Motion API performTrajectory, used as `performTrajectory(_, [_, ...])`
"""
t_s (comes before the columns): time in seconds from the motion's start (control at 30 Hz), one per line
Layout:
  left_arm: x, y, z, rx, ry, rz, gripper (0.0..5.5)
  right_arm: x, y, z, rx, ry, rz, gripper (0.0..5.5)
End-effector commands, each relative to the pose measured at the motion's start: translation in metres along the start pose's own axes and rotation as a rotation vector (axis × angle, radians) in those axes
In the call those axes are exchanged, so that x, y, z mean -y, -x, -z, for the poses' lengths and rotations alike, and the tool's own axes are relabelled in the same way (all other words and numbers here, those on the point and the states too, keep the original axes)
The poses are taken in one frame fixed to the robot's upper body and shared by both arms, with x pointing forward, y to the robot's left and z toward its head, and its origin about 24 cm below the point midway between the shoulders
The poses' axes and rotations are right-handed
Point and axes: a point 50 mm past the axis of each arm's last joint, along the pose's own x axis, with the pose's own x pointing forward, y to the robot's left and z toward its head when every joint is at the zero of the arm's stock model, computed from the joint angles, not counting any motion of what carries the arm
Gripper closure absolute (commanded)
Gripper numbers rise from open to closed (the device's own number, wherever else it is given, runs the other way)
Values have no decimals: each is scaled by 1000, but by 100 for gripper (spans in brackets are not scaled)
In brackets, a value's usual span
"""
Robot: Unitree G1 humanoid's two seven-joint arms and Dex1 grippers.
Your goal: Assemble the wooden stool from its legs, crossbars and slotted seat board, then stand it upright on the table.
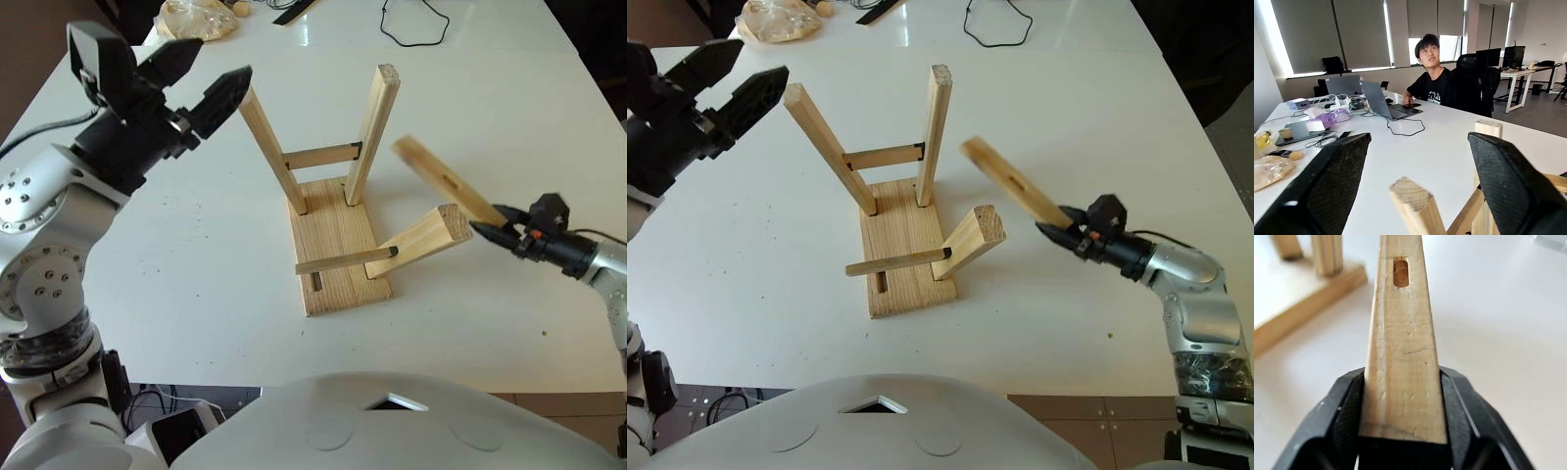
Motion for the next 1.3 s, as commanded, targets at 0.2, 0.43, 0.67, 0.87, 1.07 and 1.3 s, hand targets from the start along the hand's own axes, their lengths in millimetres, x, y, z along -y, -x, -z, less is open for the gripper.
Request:
performTrajectory(0.2, [25, -37, -35, 150, 157, 307, 182, 7, 2, -145, 502, 58, -158, 346])
performTrajectory(0.43, [35, -58, -33, 188, 312, 503, 125, -30, -6, -197, 633, 44, -527, 346])
performTrajectory(0.67, [56, -50, -44, 271, 399, 784, 109, -49, -18, -194, 566, -10, -757, 346])
performTrajectory(0.87, [61, -52, -49, 314, 376, 827, 109, -54, -19, -185, 517, -68, -876, 346])
performTrajectory(1.07, [69, -56, -51, 320, 339, 859, 109, -60, -22, -176, 465, -91, -947, 346])
performTrajectory(1.3, [72, -56, -49, 281, 304, 877, 158, -58, -28, -173, 411, -38, -913, 346])
